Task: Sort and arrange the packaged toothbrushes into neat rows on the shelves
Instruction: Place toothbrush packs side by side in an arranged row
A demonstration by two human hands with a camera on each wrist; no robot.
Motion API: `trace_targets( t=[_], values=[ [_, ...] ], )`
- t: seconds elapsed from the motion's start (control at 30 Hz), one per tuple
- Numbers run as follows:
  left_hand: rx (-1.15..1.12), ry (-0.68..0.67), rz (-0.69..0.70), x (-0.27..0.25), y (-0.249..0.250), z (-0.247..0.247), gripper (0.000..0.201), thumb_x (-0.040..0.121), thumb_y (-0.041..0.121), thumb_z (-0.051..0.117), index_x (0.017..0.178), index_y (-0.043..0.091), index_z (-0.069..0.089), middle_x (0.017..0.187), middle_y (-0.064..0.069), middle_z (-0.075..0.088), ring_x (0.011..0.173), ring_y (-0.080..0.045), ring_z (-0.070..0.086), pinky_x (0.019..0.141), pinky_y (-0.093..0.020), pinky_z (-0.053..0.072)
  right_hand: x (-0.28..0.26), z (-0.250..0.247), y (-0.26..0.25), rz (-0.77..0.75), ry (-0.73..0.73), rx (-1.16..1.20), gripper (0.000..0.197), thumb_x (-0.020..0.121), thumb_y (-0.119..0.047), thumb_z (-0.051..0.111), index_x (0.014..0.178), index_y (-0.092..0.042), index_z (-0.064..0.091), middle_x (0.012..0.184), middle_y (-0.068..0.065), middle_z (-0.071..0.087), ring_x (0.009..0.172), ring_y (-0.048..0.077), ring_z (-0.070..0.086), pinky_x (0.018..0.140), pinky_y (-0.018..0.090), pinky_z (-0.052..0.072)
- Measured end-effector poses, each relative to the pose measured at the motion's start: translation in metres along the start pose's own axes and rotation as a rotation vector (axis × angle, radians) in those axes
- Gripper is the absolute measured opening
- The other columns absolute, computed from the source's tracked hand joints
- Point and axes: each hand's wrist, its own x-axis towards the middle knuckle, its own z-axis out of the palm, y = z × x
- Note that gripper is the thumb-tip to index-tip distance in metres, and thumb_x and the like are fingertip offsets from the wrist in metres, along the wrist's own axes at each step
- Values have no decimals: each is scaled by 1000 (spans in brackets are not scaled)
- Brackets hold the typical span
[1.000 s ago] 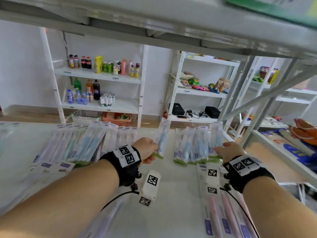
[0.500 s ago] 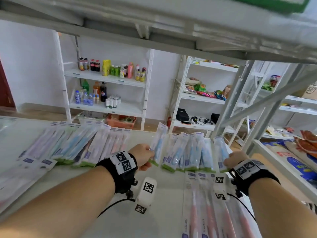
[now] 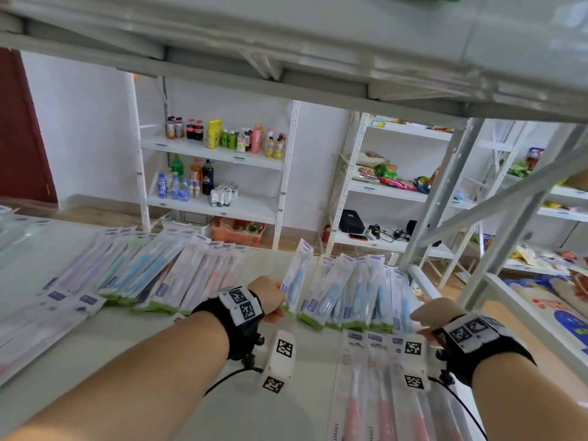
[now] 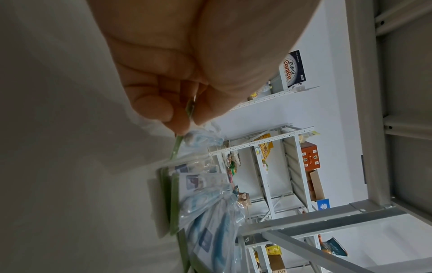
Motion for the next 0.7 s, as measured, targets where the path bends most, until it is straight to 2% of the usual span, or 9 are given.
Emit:
trace_targets(
  t=[0.07,0.1,0.17,0.23,0.33,0.43,0.5,0.57,0.7],
  values=[
    [1,-5,6,3,0,3,26,97,6,41,115,6,59,68,-8,54,45,-13,50,45,-25,43,-3,-3,0,-52,36,44,17,97,-25,48,105,-14,57,121,9,59,107,22,59,91,32,47],
    [-1,-18,11,4,0,5,27,97,7,43,117,5,60,68,-9,55,48,-15,49,47,-25,43,-5,-3,-3,-38,26,220,10,96,-22,49,100,-16,56,117,12,62,98,24,61,89,36,48],
    [-10,-36,8,3,-1,6,27,95,4,44,116,4,62,67,-9,56,52,-17,52,50,-26,44,-8,-4,-5,-45,71,540,8,92,-7,54,97,-8,60,90,19,66,70,26,62,69,39,50],
    [-25,-27,-10,0,-2,5,27,94,3,46,115,4,62,65,-9,57,52,-16,53,46,-23,44,-14,-4,-7,-28,108,689,11,89,-2,57,98,-4,62,76,15,64,59,23,59,58,32,48],
    [-33,-20,-32,-4,-2,1,24,94,5,48,114,1,62,64,-9,56,52,-17,50,49,-25,43,-29,1,-19,-129,141,726,8,86,-3,61,91,-8,65,71,9,64,51,18,58,54,28,47],
    [-47,3,-53,-17,-2,-13,10,94,6,50,93,4,60,73,-7,55,57,-14,50,65,-29,50,-48,13,-37,-210,110,742,11,85,-4,61,88,-13,66,73,6,64,49,14,57,54,26,46],
    [-61,19,-13,-24,-5,-27,17,92,1,48,104,3,60,88,-7,57,61,-10,52,61,-23,52,-61,26,-52,-262,67,737,12,84,-4,62,88,-14,67,75,6,66,47,13,56,54,26,47],
    [-114,18,-7,-34,-10,-43,25,92,0,48,113,4,60,89,-7,59,61,-11,55,59,-21,52,-78,41,-71,-289,0,737,13,84,-3,63,88,-14,67,75,7,67,49,15,55,54,27,48],
    [-196,6,-9,-68,-25,-88,17,93,2,50,86,16,59,74,-4,56,52,-10,56,50,-19,50,-112,79,-110,-299,-118,696,13,84,-1,62,87,-13,67,68,7,63,45,13,53,52,25,47]
  ],
)
